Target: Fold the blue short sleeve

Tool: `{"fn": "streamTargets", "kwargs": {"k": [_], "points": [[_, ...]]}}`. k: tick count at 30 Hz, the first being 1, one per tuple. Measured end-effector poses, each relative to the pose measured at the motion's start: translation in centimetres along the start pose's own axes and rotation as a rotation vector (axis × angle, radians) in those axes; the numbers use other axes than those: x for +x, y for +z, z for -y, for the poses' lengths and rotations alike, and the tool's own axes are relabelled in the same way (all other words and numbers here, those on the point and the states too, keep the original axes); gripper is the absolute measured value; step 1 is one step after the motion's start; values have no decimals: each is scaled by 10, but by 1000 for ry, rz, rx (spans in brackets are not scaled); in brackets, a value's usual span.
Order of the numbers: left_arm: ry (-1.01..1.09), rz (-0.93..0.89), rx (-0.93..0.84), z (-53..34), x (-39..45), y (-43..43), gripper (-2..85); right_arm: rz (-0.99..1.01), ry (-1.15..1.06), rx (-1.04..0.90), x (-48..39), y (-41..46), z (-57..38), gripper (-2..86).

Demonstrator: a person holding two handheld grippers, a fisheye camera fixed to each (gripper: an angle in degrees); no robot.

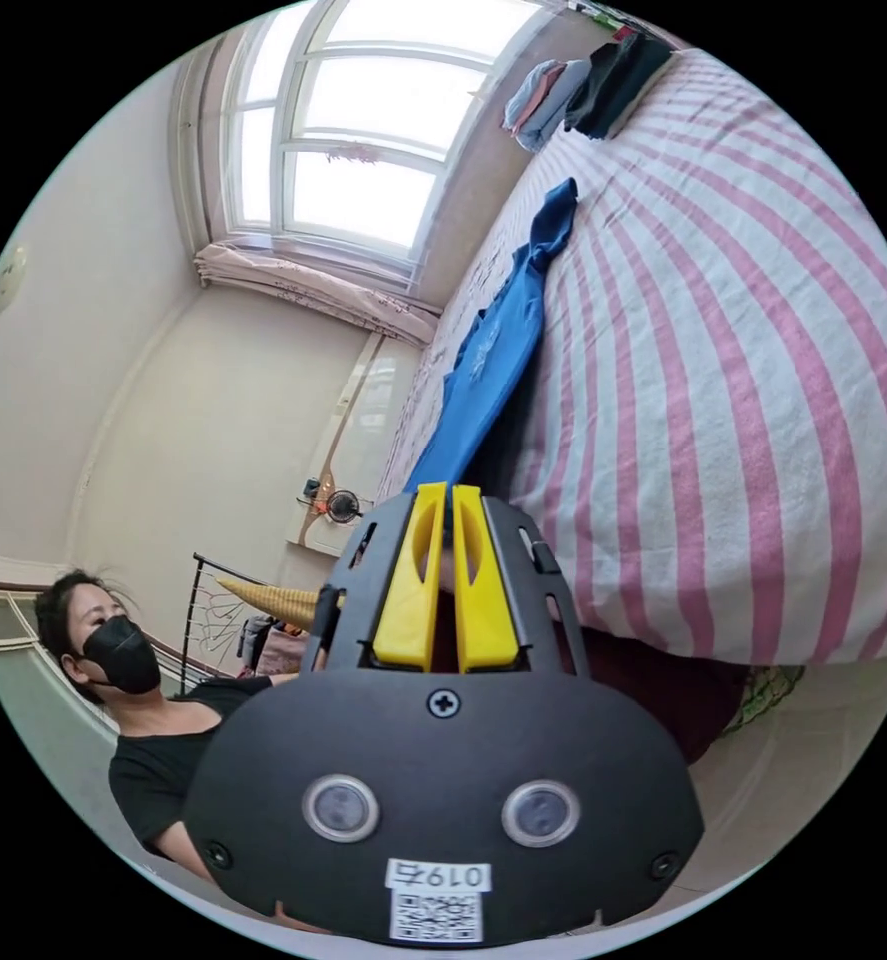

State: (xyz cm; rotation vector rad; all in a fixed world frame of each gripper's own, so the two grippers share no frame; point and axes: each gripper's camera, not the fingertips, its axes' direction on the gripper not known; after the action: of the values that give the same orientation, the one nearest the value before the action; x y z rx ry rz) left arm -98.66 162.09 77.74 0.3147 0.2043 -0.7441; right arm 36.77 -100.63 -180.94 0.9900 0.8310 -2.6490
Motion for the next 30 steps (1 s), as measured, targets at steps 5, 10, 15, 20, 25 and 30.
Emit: {"fn": "streamTargets", "kwargs": {"k": [5, 10, 15, 20, 25, 30], "points": [[-45, 125, -36, 12, -8, -1, 10, -41, 55, 7, 20, -32, 14, -4], [-108, 150, -67, 13, -32, 2, 9, -49, 163, -50, 66, -36, 17, -4], [-82, 163, -57, 18, -26, -5, 10, -5, 145, -20, 63, -51, 17, -4], [-136, 140, -63, 28, -35, 4, 12, -51, 197, -40, 81, -47, 29, -4], [-157, 1, 20, 35, -28, 4, 14, 87, 222, 44, 79, -56, 39, -4], [-155, 12, 34, 38, -19, 12, 14, 48, 212, 34, 72, -54, 46, -4]]}}
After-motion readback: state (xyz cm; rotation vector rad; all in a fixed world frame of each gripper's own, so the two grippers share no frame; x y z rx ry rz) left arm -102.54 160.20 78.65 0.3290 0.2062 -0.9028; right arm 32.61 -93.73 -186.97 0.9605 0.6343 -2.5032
